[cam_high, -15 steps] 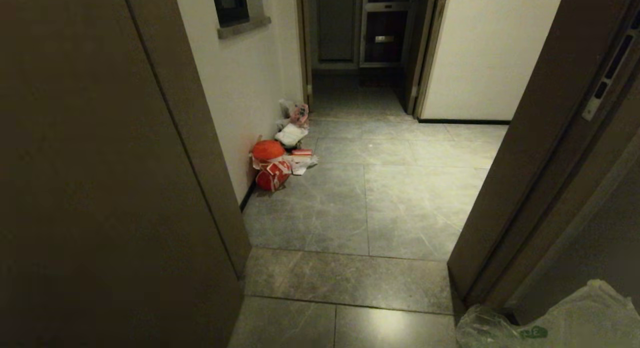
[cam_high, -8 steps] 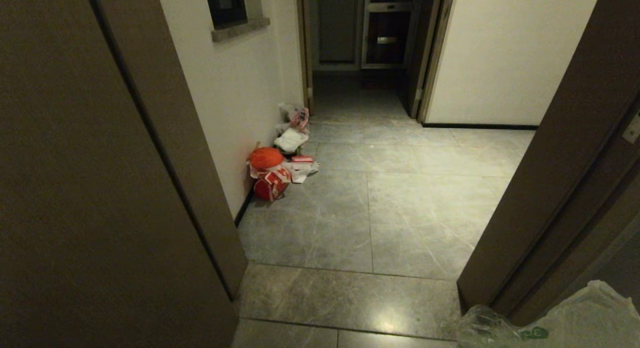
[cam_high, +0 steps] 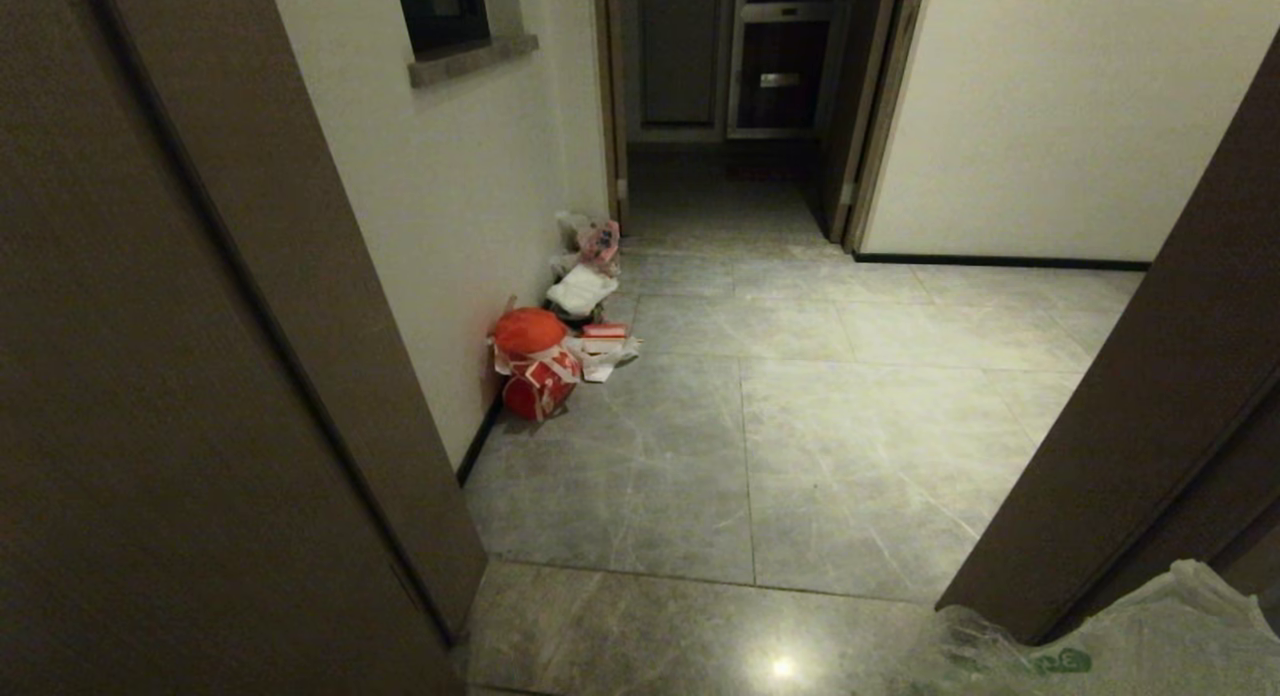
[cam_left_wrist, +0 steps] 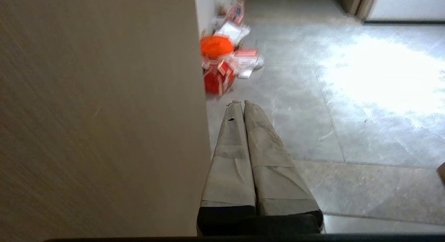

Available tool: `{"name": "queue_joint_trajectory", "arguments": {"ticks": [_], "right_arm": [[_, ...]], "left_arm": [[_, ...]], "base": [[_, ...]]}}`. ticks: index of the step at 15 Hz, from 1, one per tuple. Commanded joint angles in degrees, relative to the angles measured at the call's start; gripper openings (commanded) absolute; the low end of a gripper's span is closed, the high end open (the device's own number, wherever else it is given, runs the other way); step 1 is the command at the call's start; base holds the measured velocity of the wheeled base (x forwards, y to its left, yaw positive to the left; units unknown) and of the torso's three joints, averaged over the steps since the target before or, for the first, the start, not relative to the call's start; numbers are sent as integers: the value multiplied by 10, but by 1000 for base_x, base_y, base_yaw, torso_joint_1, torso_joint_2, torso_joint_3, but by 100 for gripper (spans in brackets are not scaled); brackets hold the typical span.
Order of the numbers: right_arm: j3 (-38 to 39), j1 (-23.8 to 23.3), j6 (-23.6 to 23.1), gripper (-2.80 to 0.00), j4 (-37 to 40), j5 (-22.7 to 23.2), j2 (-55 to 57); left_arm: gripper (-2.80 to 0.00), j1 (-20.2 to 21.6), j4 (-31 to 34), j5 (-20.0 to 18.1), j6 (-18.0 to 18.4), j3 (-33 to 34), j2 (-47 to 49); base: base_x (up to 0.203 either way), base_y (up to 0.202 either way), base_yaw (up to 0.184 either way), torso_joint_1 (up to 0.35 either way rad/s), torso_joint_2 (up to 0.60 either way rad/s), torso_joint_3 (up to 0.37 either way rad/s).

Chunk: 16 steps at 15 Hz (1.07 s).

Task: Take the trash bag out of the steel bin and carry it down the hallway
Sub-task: Put the trash bag at the door

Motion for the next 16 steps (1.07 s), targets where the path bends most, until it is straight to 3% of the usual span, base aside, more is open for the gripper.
{"name": "queue_joint_trajectory", "arguments": {"ticks": [1, 8, 12, 16], "right_arm": [[8, 0, 0, -280, 0, 0, 1], [8, 0, 0, -280, 0, 0, 1], [8, 0, 1, -280, 0, 0, 1], [8, 0, 0, -280, 0, 0, 1]], "left_arm": [[-280, 0, 0, 0, 0, 1, 1], [-280, 0, -1, 0, 1, 1, 1], [-280, 0, -1, 0, -1, 0, 0], [-280, 0, 0, 0, -1, 0, 0]], "base": [[0, 0, 0, 0, 0, 0], [6, -164, 3, 2, 0, 2], [47, -21, -9, 1, 2, 0], [188, -1, 1, 4, 5, 4]]}}
